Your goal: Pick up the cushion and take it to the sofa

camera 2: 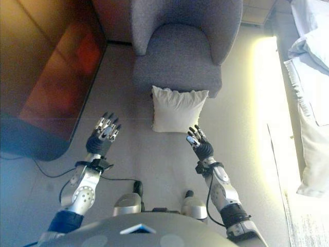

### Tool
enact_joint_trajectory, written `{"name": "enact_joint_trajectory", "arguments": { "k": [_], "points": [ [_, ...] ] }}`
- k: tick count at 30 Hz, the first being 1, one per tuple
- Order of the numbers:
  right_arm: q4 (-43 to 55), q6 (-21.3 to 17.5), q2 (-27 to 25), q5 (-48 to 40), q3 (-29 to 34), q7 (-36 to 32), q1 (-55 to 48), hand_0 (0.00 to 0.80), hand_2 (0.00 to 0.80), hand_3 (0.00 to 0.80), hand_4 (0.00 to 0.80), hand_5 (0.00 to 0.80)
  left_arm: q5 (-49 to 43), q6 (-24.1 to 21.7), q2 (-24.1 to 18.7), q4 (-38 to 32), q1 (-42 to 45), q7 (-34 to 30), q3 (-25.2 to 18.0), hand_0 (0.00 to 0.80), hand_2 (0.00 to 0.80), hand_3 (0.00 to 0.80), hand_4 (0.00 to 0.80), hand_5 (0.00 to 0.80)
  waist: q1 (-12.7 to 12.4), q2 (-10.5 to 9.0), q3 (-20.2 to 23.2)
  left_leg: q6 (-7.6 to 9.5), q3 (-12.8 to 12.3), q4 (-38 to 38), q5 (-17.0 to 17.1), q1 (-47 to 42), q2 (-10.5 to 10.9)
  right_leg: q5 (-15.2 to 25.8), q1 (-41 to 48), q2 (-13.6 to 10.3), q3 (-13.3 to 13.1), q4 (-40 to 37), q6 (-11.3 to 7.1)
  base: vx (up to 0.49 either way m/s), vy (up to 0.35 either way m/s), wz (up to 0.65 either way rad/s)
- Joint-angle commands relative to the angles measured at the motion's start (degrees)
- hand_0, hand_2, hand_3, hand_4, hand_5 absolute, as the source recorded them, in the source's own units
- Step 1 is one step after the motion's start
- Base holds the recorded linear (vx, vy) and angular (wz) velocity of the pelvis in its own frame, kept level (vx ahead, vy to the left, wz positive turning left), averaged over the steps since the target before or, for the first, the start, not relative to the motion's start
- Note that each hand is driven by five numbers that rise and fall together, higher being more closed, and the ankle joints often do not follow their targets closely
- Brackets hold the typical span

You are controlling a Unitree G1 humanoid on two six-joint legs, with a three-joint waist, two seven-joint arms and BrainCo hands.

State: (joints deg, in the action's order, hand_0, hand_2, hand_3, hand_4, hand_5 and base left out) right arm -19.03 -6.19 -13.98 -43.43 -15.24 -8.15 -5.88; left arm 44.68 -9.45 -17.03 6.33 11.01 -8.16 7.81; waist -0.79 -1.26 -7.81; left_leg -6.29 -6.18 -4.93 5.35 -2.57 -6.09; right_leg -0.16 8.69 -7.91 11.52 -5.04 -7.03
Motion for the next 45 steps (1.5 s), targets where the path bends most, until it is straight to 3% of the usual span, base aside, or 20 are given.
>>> {"name": "enact_joint_trajectory", "arguments": {
  "k": [1,17,31,37,39,41,43,45],
  "points": [
    [3.5,-2.4,0.1,0.4,0.3,-0.2,1.8,0.000,0.000,0.000,0.000,0.000,1.9,-1.7,-1.0,-2.3,-1.5,-1.8,0.8,0.000,0.000,0.000,0.000,0.000,0.1,0.60,1.8,1.81,-1.3,1.9,-4.2,-0.1,1.3,0.8,-5.0,1.7,-0.7,3.4,-0.76,0.000,0.000,0.00],
    [3.2,-2.2,0.3,0.5,0.6,-0.2,1.7,0.000,0.000,0.000,0.000,0.000,2.0,-3.6,-0.6,-2.3,-1.4,-1.5,0.3,0.000,0.000,0.000,0.000,0.000,-0.1,0.52,1.4,1.86,-1.2,2.0,-4.4,-0.2,1.4,0.9,-4.8,1.4,-0.5,3.3,-0.82,0.000,0.000,0.00],
    [3.2,-1.2,0.5,0.9,0.9,-1.0,0.3,0.000,0.000,0.000,0.000,0.000,4.3,-4.3,-0.7,-1.4,-1.0,-2.1,-0.8,0.000,0.000,0.000,0.000,0.000,0.0,0.29,0.9,3.03,-2.0,5.4,-6.2,1.3,2.5,-0.2,-6.2,-1.5,-0.4,7.2,-1.96,0.045,0.062,-0.02],
    [3.0,-0.6,1.7,1.7,0.7,-2.1,1.1,0.000,0.000,0.000,0.000,0.000,3.2,-3.9,-1.6,-1.3,-1.0,-2.0,-1.6,0.000,0.000,0.000,0.000,0.000,-0.9,-0.49,0.1,6.08,-1.4,14.7,-10.4,5.4,4.6,-1.8,-8.6,-5.5,-2.6,19.8,-2.72,0.070,0.123,0.00],
    [3.5,-1.5,2.1,1.5,0.3,-1.7,0.3,0.000,0.000,0.000,0.000,0.000,2.7,-3.5,-2.1,-0.6,-1.3,-2.8,-1.5,0.000,0.000,0.000,0.000,0.000,-0.7,0.27,-0.6,8.52,-1.7,17.1,-12.4,6.2,5.2,3.7,-13.5,-7.6,-4.0,34.3,-2.09,0.073,0.250,0.07],
    [3.6,-2.2,2.3,0.7,-0.4,-1.2,-0.4,0.000,0.000,0.000,0.000,0.000,2.9,-2.5,-2.6,0.1,-1.6,-2.5,-1.5,0.000,0.000,0.000,0.000,0.000,-0.1,1.72,-1.9,8.95,-2.3,18.2,-13.4,5.3,4.7,6.7,-18.8,-8.2,-5.1,44.6,-1.55,0.141,0.237,0.07],
    [4.2,-1.8,2.3,0.8,-1.1,-1.3,-1.1,0.000,0.000,0.000,0.000,0.000,3.9,-1.2,-3.3,-0.7,-1.3,-2.3,-2.1,0.000,0.000,0.000,0.000,0.000,0.5,1.78,-2.6,8.19,-2.6,18.8,-14.0,4.2,4.5,7.6,-21.0,-8.9,-4.9,43.6,-1.53,0.224,0.063,0.12],
    [4.4,-1.5,2.1,1.3,-1.2,-1.5,-1.6,0.000,0.000,0.000,0.000,0.000,4.2,-0.6,-3.8,-1.6,-0.7,-2.4,-2.6,0.000,0.000,0.000,0.000,0.000,1.2,0.90,-3.0,7.28,-2.7,18.8,-15.0,2.8,5.1,8.1,-21.3,-9.1,-4.3,36.9,-1.86,0.296,-0.088,0.00]
  ]
}}
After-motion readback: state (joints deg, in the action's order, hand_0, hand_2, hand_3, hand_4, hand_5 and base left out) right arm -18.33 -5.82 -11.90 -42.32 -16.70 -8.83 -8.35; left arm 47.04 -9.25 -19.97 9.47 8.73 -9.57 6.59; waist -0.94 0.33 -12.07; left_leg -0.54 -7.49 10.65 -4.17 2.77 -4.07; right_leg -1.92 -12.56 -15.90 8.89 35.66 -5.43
